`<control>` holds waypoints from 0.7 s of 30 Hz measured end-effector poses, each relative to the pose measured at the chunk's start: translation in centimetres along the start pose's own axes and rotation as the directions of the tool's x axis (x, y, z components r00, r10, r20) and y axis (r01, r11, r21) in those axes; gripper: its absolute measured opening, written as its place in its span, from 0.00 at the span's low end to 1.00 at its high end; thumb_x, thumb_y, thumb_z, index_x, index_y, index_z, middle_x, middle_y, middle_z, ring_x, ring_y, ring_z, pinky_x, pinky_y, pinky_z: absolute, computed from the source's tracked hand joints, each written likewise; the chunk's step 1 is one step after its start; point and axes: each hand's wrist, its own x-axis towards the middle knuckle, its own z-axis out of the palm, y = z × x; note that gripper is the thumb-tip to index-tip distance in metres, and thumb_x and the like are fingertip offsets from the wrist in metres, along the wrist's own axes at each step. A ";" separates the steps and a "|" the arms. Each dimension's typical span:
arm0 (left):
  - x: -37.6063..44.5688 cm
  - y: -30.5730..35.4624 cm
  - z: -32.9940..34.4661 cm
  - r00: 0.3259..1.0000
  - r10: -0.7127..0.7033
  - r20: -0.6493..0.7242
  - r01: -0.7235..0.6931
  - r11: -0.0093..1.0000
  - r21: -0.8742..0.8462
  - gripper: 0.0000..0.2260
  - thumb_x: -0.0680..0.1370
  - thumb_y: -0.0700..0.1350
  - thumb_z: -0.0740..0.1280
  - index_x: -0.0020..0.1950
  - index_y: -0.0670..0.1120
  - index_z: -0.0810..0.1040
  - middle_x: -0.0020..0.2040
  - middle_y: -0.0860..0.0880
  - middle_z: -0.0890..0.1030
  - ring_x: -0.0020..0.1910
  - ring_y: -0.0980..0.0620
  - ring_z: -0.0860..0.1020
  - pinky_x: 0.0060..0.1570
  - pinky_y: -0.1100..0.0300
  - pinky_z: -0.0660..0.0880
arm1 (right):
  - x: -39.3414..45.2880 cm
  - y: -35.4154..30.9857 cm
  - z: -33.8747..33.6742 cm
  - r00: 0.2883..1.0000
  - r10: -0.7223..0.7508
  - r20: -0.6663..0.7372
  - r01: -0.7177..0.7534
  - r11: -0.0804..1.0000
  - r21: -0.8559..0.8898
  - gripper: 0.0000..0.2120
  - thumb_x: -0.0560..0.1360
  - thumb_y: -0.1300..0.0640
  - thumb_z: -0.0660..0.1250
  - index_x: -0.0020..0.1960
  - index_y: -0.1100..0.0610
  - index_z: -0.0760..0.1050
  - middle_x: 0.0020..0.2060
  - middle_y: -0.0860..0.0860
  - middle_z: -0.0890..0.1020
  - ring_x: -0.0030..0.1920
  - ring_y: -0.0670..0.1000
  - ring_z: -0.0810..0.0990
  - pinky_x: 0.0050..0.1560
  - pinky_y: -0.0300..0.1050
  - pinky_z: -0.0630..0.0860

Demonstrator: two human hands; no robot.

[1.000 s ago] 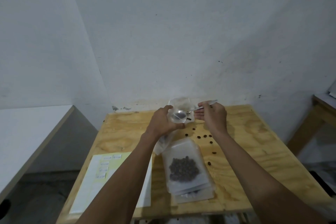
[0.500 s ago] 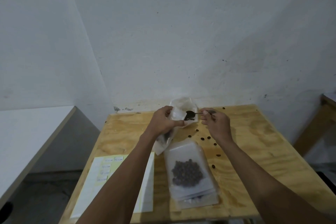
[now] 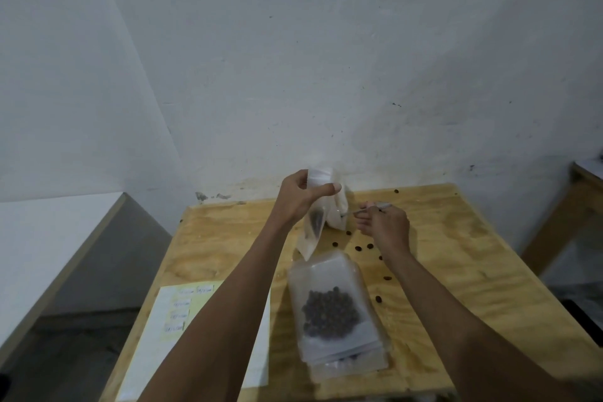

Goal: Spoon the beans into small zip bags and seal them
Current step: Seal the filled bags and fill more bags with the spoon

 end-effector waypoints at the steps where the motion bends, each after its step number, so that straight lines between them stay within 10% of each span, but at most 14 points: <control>1: 0.0 0.0 0.1 1.000 0.001 -0.002 -0.001 1.000 0.001 0.22 0.67 0.53 0.80 0.57 0.46 0.84 0.53 0.49 0.86 0.53 0.49 0.85 0.59 0.45 0.80 | 0.0 -0.1 0.0 0.998 0.061 0.001 -0.061 0.997 0.041 0.11 0.82 0.59 0.64 0.53 0.62 0.84 0.39 0.56 0.87 0.39 0.53 0.87 0.40 0.45 0.84; 16: -1.2 -0.9 -2.9 1.000 0.001 0.016 -0.006 0.964 0.267 0.22 0.66 0.55 0.82 0.56 0.50 0.83 0.50 0.53 0.85 0.49 0.53 0.83 0.49 0.52 0.82 | 0.0 -1.1 -0.4 0.955 0.293 -0.040 -0.265 0.908 0.325 0.08 0.80 0.66 0.64 0.54 0.66 0.81 0.41 0.61 0.87 0.42 0.56 0.88 0.41 0.44 0.84; 21: -2.3 -1.2 -3.0 0.999 0.017 0.049 -0.039 0.868 0.495 0.41 0.64 0.56 0.83 0.73 0.47 0.73 0.63 0.52 0.78 0.57 0.52 0.78 0.49 0.62 0.74 | -0.1 -2.4 -0.2 0.966 0.247 -0.071 -0.212 0.922 0.325 0.09 0.80 0.65 0.63 0.53 0.67 0.81 0.41 0.61 0.87 0.41 0.57 0.88 0.36 0.41 0.82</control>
